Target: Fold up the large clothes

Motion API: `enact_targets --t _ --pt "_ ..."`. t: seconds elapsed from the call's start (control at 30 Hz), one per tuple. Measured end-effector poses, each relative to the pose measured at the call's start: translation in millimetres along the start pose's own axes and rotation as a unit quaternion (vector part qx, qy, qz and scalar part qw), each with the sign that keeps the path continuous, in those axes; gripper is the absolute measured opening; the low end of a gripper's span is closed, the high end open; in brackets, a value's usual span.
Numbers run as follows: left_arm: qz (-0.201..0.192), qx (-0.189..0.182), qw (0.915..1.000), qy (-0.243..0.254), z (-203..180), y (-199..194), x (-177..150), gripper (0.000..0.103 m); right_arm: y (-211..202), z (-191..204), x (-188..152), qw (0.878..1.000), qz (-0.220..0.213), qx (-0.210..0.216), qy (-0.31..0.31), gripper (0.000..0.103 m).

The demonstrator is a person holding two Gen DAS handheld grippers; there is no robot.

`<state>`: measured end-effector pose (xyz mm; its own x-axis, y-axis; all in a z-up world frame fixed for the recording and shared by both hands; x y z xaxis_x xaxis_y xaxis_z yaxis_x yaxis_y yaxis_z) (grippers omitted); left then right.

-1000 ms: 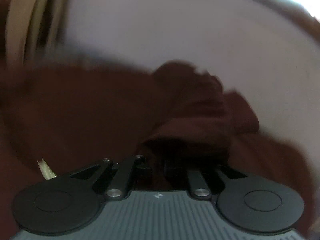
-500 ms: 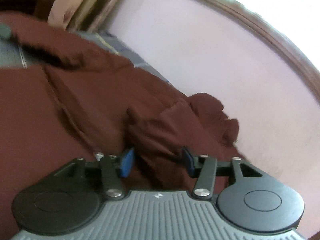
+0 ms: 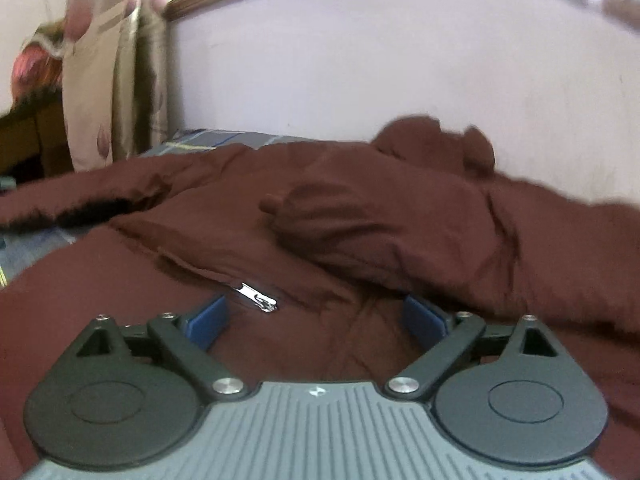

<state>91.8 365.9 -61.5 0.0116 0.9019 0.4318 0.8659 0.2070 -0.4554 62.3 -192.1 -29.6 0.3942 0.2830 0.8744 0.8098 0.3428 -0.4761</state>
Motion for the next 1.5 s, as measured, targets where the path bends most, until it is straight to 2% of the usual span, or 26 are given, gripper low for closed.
enact_targets --t 0.07,0.17,0.2,0.23,0.27,0.3,0.43,0.53,0.67,0.8,0.9,1.0,1.1,1.23,1.33,1.37,1.4,1.47,1.5 --pt "-0.023 0.008 0.9996 -0.012 3 6 12 0.101 2 0 -1 1.0 -0.003 0.004 0.004 0.097" --pt "-0.041 0.016 0.9985 -0.035 3 17 29 0.092 3 3 -2 1.0 -0.002 -0.002 -0.003 0.098" --pt "-0.043 0.021 0.9981 -0.038 4 20 34 0.074 7 4 -1 1.0 -0.001 -0.004 -0.004 0.101" --pt "-0.04 0.034 0.9981 -0.034 3 26 39 0.041 8 5 -1 1.0 0.001 -0.007 -0.003 0.103" --pt "-0.03 0.045 0.9981 -0.028 2 33 44 0.025 9 5 -1 1.0 0.006 -0.009 0.001 0.103" --pt "-0.021 0.047 0.9985 -0.021 3 39 46 0.02 9 5 -2 1.0 0.01 -0.008 0.005 0.103" --pt "-0.041 0.042 0.998 0.025 -13 31 45 0.011 12 5 -1 1.0 0.022 -0.01 0.007 0.103" --pt "-0.057 0.014 0.9968 0.054 -39 19 45 0.01 15 12 -1 0.999 0.033 -0.023 -0.008 0.103" --pt "-0.071 -0.049 0.9907 0.105 -102 -8 33 0.01 13 8 -2 0.999 0.028 -0.016 0.002 0.103" --pt "-0.052 -0.124 0.9795 0.15 -178 -34 0 0.01 0 5 -4 1.0 0.0 -0.015 0.013 0.103" --pt "-0.028 -0.179 0.966 0.184 -236 -50 -41 0.01 -23 -3 -5 0.998 -0.044 -0.015 0.049 0.103" --pt "0.016 -0.232 0.9488 0.214 -287 -61 -97 0.01 -48 -21 -9 0.993 -0.07 -0.01 0.095 0.103" --pt "0.066 -0.282 0.9258 0.244 -324 -69 -161 0.01 -76 -42 -16 0.988 -0.088 -0.016 0.126 0.103" --pt "0.139 -0.31 0.892 0.298 -352 -63 -252 0.01 -113 -72 -31 0.98 -0.107 -0.041 0.161 0.103" --pt "0.213 -0.317 0.8646 0.326 -355 -46 -316 0.01 -134 -95 -45 0.974 -0.113 -0.055 0.187 0.103" --pt "0.228 -0.317 0.8586 0.332 -352 -41 -332 0.012 -141 -102 -51 0.972 -0.115 -0.06 0.196 0.103" --pt "0.241 -0.318 0.8517 0.34 -349 -36 -348 0.018 -145 -108 -54 0.971 -0.115 -0.062 0.203 0.103" --pt "0.26 -0.317 0.8431 0.347 -340 -29 -369 0.03 -150 -116 -61 0.969 -0.11 -0.065 0.211 0.103" --pt "0.267 -0.316 0.84 0.351 -336 -27 -375 0.046 -153 -120 -64 0.968 -0.111 -0.068 0.213 0.103"
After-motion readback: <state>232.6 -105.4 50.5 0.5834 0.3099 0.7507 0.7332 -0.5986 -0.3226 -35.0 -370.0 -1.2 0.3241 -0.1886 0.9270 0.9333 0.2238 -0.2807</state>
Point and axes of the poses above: each gripper's, at about its wrist camera, not at the fingertips, and y roughly the way its jaws point, z to its left, x to its top, the point moved 1 cm from there along y, roughly the way its jaws point, and after that the axes turned 9 degrees about -y, right-handed, at the moved point
